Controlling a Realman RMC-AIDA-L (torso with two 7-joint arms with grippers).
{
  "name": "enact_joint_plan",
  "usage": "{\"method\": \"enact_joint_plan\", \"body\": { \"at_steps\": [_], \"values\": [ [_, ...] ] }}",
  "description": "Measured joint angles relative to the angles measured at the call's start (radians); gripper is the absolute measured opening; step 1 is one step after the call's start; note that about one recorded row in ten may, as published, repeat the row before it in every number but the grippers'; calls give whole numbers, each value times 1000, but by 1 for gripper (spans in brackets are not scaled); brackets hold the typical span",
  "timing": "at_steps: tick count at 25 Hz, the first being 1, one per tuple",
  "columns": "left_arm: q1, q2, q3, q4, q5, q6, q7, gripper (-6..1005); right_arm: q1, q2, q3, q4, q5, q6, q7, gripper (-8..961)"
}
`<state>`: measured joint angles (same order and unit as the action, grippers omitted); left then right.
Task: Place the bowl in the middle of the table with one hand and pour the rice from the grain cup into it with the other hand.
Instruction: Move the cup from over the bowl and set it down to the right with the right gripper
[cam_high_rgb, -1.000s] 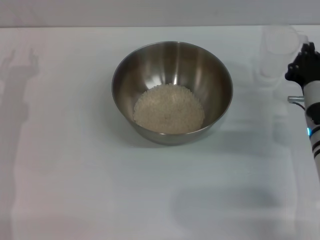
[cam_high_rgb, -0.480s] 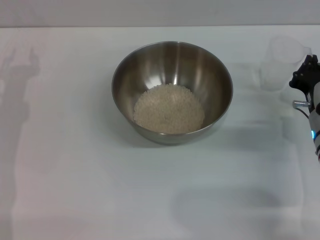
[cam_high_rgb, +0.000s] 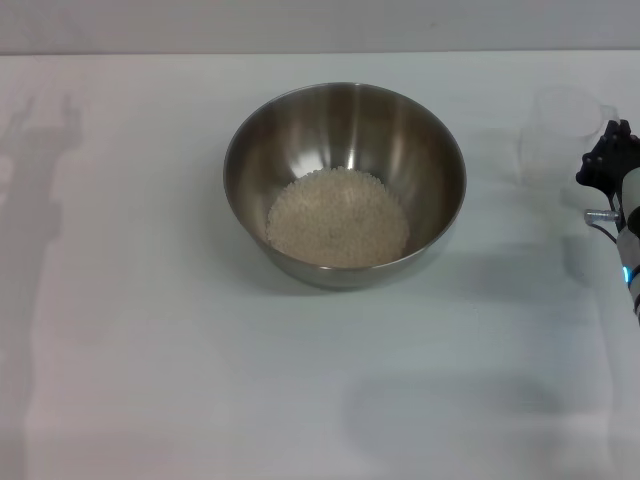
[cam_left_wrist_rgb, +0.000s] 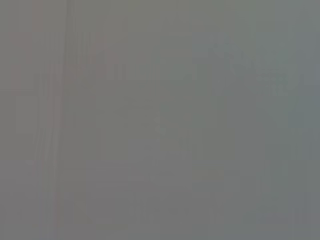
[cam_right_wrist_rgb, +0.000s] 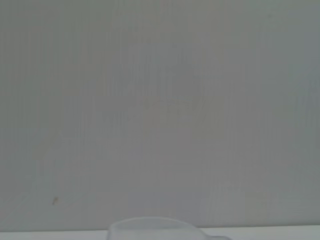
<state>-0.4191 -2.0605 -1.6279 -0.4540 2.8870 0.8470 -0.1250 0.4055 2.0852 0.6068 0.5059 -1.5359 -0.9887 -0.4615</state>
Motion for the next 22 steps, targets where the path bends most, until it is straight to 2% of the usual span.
{"method": "enact_joint_plan", "body": {
  "at_steps": [14, 20, 22],
  "values": [
    [-13, 0, 9, 0, 0, -1, 25, 451, 10, -2, -82, -34, -3, 4, -3, 0],
    [-15, 0, 10, 0, 0, 0, 25, 451, 6, -2, -106, -39, -3, 4, -4, 81],
    [-16, 0, 10, 0, 0, 1, 25, 451, 5, -2, -110, -40, -3, 4, -4, 79]
  ]
}}
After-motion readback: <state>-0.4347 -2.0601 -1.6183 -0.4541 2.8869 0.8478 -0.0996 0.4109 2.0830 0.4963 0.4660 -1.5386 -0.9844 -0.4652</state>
